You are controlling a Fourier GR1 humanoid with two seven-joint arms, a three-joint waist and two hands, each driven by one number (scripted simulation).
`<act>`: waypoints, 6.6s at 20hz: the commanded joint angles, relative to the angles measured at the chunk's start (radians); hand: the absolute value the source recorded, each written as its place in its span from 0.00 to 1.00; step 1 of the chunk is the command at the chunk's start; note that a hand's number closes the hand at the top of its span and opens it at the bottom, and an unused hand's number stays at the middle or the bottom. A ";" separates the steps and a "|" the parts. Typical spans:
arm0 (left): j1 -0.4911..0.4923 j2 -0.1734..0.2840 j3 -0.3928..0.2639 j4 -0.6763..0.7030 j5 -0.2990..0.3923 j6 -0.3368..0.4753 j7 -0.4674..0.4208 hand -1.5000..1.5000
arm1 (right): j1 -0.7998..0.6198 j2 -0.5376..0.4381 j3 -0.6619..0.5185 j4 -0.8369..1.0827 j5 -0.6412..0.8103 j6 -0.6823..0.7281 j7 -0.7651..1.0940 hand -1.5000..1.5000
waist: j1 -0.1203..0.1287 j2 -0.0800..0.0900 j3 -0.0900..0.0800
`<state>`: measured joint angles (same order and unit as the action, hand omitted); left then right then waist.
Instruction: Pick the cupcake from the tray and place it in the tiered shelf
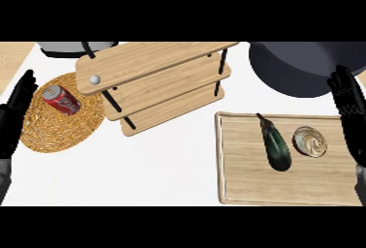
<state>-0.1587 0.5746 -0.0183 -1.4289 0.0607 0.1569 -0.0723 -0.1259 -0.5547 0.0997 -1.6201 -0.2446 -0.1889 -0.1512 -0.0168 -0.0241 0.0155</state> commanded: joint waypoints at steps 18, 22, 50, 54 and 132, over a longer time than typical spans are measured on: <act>0.154 -0.240 -0.202 0.028 0.041 -0.100 0.115 0.50 | 0.179 -0.203 -0.297 0.222 -0.118 0.246 0.049 0.00 | 0.010 0.021 -0.016; 0.170 -0.265 -0.213 0.031 0.004 -0.065 0.101 0.50 | 0.180 -0.323 -0.298 0.116 -0.158 0.350 0.239 0.00 | 0.011 0.020 -0.017; 0.126 -0.319 -0.188 0.100 -0.030 -0.111 0.074 0.50 | -0.242 -0.171 0.319 -0.004 0.499 0.426 1.262 0.00 | 0.029 0.027 -0.016; 0.174 -0.277 -0.158 0.051 -0.017 -0.145 0.105 0.50 | -0.255 -0.137 0.319 -0.035 0.520 0.462 1.337 0.00 | 0.026 0.024 -0.016; 0.170 -0.378 -0.030 0.074 -0.148 -0.256 0.077 0.50 | -0.679 0.372 0.034 -0.407 0.992 0.650 1.175 1.00 | 0.030 0.025 -0.017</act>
<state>-0.0066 0.1838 -0.0563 -1.4077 -0.0821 -0.0797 0.0341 -0.6300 -0.2219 0.1560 -2.1476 0.7253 0.4434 0.9282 0.0070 -0.0038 0.0010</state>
